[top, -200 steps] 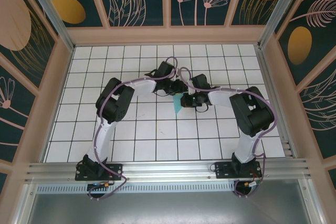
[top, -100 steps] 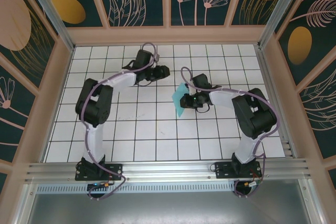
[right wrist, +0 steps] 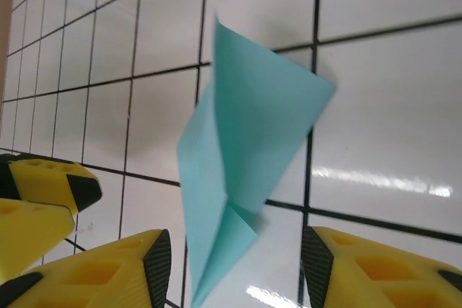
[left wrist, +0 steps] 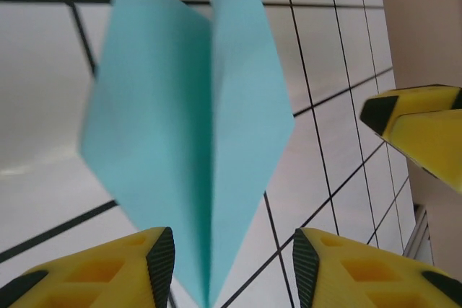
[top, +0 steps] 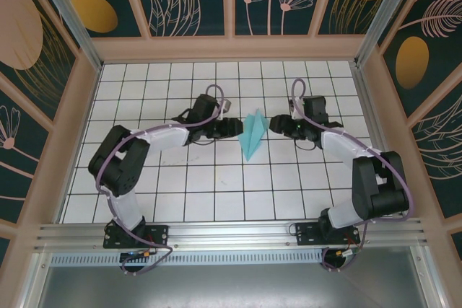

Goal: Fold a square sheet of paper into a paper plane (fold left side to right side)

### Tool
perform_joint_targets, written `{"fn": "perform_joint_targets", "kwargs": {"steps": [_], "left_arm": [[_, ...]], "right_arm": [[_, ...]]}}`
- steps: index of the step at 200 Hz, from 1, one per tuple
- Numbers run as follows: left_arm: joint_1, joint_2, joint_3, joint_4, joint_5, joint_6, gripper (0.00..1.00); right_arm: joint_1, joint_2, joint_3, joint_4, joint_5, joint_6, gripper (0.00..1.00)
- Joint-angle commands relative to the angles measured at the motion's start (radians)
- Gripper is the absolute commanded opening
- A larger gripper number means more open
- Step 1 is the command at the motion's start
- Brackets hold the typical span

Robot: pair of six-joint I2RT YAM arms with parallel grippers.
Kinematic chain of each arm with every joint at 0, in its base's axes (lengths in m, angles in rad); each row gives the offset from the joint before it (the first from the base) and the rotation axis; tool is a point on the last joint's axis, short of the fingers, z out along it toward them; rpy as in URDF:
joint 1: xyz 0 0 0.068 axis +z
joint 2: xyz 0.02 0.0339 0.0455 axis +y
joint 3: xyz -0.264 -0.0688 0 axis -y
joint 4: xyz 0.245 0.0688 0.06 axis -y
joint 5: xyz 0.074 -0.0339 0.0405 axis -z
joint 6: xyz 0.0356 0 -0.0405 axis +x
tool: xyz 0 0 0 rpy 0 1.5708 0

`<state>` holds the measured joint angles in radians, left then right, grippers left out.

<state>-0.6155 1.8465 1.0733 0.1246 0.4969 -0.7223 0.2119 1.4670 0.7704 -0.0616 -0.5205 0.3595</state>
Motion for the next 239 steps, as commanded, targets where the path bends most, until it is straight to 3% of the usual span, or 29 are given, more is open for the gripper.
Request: {"fn": "perform_joint_targets", "kwargs": {"steps": [1,44,106,150,188,239], "left_arm": [[-0.018,0.085,0.064,0.077,0.032,-0.032,0.49],[-0.023,0.226,0.182,0.047,0.045,-0.026,0.48],[-0.029,0.328,0.278,0.045,0.096,-0.034,0.38],[-0.031,0.359,0.307,0.049,0.116,-0.033,0.24],[-0.030,0.303,0.309,0.040,0.108,-0.015,0.12],[-0.006,0.125,0.299,0.013,0.070,0.010,0.10]], "right_arm": [[-0.004,-0.019,-0.047,0.065,-0.080,0.030,0.54],[-0.006,-0.039,-0.089,0.091,-0.093,0.044,0.54],[-0.012,-0.046,-0.106,0.079,-0.091,0.033,0.54],[-0.028,-0.066,-0.129,0.111,-0.122,0.050,0.54],[-0.069,-0.121,-0.185,0.204,-0.208,0.107,0.62],[-0.089,-0.182,-0.224,0.332,-0.327,0.183,0.70]]}}
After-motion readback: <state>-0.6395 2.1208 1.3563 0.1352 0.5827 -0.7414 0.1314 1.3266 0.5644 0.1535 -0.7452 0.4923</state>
